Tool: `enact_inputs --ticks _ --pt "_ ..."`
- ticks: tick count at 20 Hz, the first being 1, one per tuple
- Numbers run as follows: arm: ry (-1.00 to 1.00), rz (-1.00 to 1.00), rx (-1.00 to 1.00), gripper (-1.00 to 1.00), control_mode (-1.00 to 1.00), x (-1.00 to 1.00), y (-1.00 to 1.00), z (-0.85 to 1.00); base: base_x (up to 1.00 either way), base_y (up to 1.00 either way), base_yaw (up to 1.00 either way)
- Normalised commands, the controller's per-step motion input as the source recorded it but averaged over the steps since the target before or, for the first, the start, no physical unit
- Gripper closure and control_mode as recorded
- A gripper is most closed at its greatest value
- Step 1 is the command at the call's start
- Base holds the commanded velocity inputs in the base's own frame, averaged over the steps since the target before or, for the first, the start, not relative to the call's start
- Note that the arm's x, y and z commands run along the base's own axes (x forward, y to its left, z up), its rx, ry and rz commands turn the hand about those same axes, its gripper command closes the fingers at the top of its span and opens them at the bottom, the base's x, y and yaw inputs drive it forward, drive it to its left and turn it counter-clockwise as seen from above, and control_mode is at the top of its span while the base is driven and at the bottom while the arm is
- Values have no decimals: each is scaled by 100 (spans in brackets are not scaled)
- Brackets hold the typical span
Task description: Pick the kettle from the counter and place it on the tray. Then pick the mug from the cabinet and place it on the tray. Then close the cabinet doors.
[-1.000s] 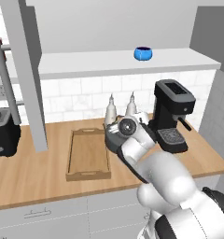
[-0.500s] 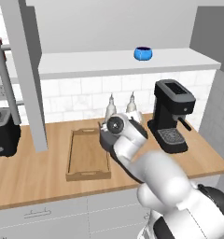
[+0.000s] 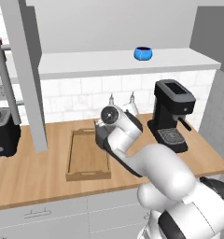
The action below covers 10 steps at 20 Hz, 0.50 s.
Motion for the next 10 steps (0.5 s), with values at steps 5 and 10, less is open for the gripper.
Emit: enact_inputs --ticks 5,10 --pt "0 0 0 100 -100 24 36 0 0 0 0" --pt "0 -2 0 100 -100 35 28 0 0 0 0"
